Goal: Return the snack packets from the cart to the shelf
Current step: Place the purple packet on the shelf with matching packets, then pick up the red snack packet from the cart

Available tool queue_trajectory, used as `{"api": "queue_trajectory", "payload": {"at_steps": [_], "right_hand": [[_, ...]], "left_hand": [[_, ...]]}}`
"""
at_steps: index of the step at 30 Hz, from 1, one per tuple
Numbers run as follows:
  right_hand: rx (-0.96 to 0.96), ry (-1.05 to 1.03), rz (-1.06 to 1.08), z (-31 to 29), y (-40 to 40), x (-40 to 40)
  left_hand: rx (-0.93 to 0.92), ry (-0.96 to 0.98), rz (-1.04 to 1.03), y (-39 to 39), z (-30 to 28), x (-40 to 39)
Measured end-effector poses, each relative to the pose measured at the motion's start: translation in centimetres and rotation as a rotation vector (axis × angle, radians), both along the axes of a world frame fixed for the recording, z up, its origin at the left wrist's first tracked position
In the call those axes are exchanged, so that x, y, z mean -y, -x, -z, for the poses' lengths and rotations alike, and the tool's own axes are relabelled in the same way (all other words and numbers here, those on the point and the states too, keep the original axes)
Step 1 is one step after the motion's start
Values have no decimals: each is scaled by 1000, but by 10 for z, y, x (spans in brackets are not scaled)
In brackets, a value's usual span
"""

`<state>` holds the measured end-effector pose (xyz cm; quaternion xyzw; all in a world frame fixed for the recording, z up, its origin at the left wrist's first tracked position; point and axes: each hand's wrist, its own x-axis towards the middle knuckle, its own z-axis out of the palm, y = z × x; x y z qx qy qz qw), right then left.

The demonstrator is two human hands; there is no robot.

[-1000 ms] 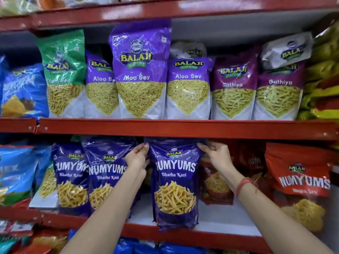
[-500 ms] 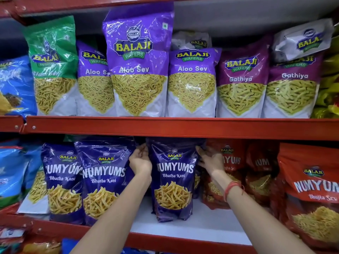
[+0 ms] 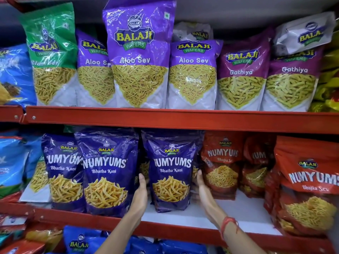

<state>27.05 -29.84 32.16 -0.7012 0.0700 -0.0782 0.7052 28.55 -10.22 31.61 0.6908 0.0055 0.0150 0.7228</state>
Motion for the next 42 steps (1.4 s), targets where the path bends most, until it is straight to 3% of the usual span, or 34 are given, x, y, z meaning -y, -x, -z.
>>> {"api": "queue_trajectory", "payload": {"at_steps": [8, 19, 24, 27, 32, 37, 42], "right_hand": [[-22, 227, -73, 8, 14, -12], [119, 473, -67, 11, 53, -17], [168, 447, -45, 10, 69, -21], [354, 316, 26, 15, 95, -22], [496, 197, 85, 41, 154, -18], [382, 197, 108, 93, 209, 0], [-29, 514, -17, 166, 268, 48]], "left_hand": [[52, -140, 122, 18, 1, -15], [51, -237, 82, 44, 3, -32], [104, -180, 87, 57, 9, -30], [297, -166, -68, 78, 18, -31], [491, -118, -31, 129, 39, -24], [381, -202, 86, 179, 88, -9], [204, -396, 295, 223, 160, -8]]}}
